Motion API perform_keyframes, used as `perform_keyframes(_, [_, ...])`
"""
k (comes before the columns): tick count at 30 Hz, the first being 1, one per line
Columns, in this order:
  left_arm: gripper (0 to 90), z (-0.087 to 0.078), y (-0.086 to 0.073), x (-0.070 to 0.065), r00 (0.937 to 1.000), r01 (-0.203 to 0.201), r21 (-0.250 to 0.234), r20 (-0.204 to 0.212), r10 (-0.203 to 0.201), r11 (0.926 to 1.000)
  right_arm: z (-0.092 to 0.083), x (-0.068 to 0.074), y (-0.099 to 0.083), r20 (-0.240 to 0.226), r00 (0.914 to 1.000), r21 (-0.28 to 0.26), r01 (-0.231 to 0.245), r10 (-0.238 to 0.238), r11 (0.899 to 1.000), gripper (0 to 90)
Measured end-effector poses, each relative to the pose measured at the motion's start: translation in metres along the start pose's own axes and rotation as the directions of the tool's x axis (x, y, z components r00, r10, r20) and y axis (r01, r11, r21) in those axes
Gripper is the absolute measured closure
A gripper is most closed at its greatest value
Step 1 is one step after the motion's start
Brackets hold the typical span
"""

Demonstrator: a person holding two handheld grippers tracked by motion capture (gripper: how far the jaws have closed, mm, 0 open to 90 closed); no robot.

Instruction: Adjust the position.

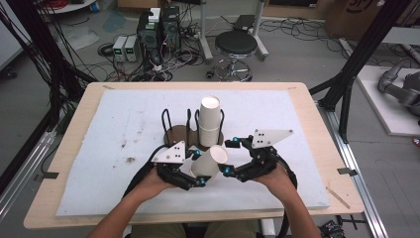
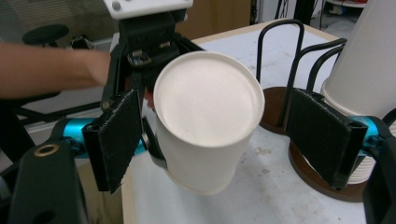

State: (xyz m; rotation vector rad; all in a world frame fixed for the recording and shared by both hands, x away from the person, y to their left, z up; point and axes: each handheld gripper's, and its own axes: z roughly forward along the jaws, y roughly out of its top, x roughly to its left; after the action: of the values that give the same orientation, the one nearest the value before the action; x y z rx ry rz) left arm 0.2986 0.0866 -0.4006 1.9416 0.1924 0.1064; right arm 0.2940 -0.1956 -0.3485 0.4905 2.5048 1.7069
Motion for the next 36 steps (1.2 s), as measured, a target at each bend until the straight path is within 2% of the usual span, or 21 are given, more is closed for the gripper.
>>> perform_keyframes(3, [31.4, -0.005, 0.004, 0.002, 1.0000, -0.003, 0.034, 0.007, 0.003, 0.9994, -0.001, -0.002, -0.001, 0.002, 0.9999, 0.010, 0.012, -0.012, 1.000, 19.5])
perform_keyframes(5, [31.4, -0.007, 0.007, 0.003, 0.9998, -0.019, 0.064, 0.003, 0.019, 0.9978, -0.002, -0.003, -0.001, 0.001, 0.9996, 0.022, 0.030, -0.030, 0.999, 19.6])
perform_keyframes(9, [31.4, -0.010, 0.012, 0.004, 0.9994, -0.032, 0.092, 0.010, 0.032, 0.9952, -0.003, -0.007, 0.004, -0.013, 0.9976, 0.071, 0.069, -0.068, 0.995, 19.5])
perform_keyframes(16, [31.4, -0.014, 0.021, 0.006, 0.9972, -0.073, 0.172, 0.028, 0.069, 0.9824, 0.001, -0.010, 0.014, -0.053, 0.9917, 0.117, 0.122, -0.117, 0.986, 19.6])
perform_keyframes(20, [31.4, -0.016, 0.025, 0.006, 0.9967, -0.080, 0.208, 0.032, 0.075, 0.9748, 0.008, -0.010, 0.020, -0.081, 0.9874, 0.147, 0.147, -0.136, 0.978, 19.5])
perform_keyframes(23, [31.4, -0.017, 0.028, 0.006, 0.9953, -0.095, 0.238, 0.042, 0.087, 0.9665, 0.014, -0.010, 0.024, -0.102, 0.9823, 0.177, 0.173, -0.157, 0.969, 19.6])
perform_keyframes(28, [31.4, -0.016, 0.031, 0.005, 0.9945, -0.100, 0.289, 0.059, 0.087, 0.9520, 0.024, -0.007, 0.030, -0.140, 0.9712, 0.241, 0.222, -0.193, 0.945, 19.5])
perform_keyframes(31, [31.4, -0.015, 0.032, 0.005, 0.9940, -0.102, 0.299, 0.070, 0.085, 0.9488, 0.029, -0.006, 0.032, -0.162, 0.9649, 0.273, 0.245, -0.206, 0.930, 19.6])
perform_keyframes(33, [31.4, -0.014, 0.032, 0.005, 0.9930, -0.108, 0.309, 0.079, 0.088, 0.9449, 0.034, -0.005, 0.033, -0.174, 0.9604, 0.301, 0.262, -0.218, 0.917, 19.6])
perform_keyframes(34, [31.3, -0.013, 0.031, 0.004, 0.9931, -0.106, 0.311, 0.082, 0.084, 0.9445, 0.038, -0.004, 0.033, -0.186, 0.9572, 0.322, 0.272, -0.221, 0.907, 19.7])
perform_keyframes(35, [31.3, -0.012, 0.031, 0.004, 0.9933, -0.103, 0.312, 0.083, 0.080, 0.9445, 0.038, -0.004, 0.033, -0.186, 0.9572, 0.322, 0.272, -0.221, 0.907, 19.7])
perform_keyframes(36, [31.3, -0.012, 0.031, 0.004, 0.9930, -0.103, 0.316, 0.087, 0.080, 0.9430, 0.040, -0.003, 0.033, -0.192, 0.9552, 0.335, 0.279, -0.225, 0.900, 19.8])
